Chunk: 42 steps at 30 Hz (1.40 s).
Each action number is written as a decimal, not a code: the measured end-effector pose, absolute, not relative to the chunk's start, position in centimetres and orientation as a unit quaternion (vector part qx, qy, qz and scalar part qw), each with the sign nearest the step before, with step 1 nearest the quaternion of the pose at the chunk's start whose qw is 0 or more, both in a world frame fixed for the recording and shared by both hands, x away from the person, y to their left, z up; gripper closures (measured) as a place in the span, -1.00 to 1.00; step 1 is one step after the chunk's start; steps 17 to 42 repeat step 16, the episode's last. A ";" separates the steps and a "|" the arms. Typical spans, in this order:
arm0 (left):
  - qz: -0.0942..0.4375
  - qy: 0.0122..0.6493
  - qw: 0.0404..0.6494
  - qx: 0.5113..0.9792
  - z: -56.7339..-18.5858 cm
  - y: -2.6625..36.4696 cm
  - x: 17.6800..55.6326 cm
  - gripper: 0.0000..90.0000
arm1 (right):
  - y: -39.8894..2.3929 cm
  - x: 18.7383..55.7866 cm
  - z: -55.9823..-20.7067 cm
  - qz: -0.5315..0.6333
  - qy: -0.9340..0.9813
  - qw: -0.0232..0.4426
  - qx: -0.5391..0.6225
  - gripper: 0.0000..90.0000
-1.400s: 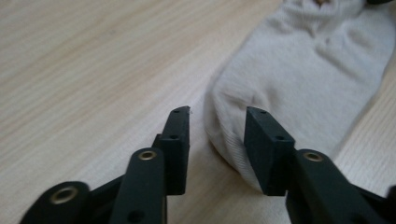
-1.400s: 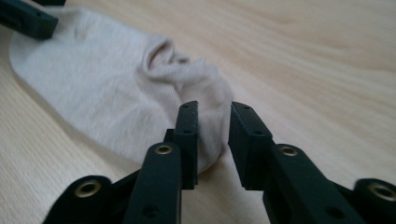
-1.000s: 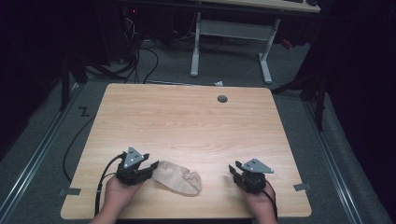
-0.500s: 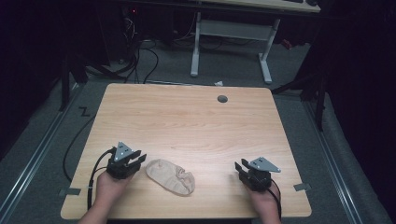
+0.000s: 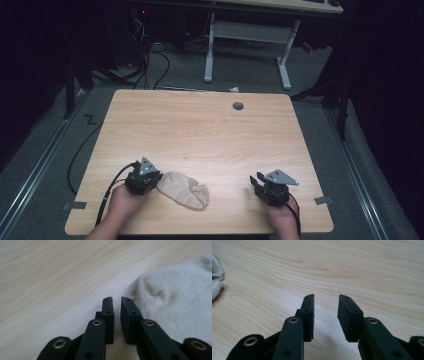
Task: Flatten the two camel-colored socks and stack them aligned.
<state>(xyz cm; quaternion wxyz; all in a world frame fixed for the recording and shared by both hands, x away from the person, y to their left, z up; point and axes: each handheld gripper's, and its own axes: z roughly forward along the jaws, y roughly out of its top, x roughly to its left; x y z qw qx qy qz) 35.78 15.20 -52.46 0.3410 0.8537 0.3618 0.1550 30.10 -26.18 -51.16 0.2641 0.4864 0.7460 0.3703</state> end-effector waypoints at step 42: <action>0.206 0.433 0.394 0.784 -50.1 19.7 35.3 0.39 | -26.6 30.3 -50.9 0.378 0.740 0.263 0.491 0.48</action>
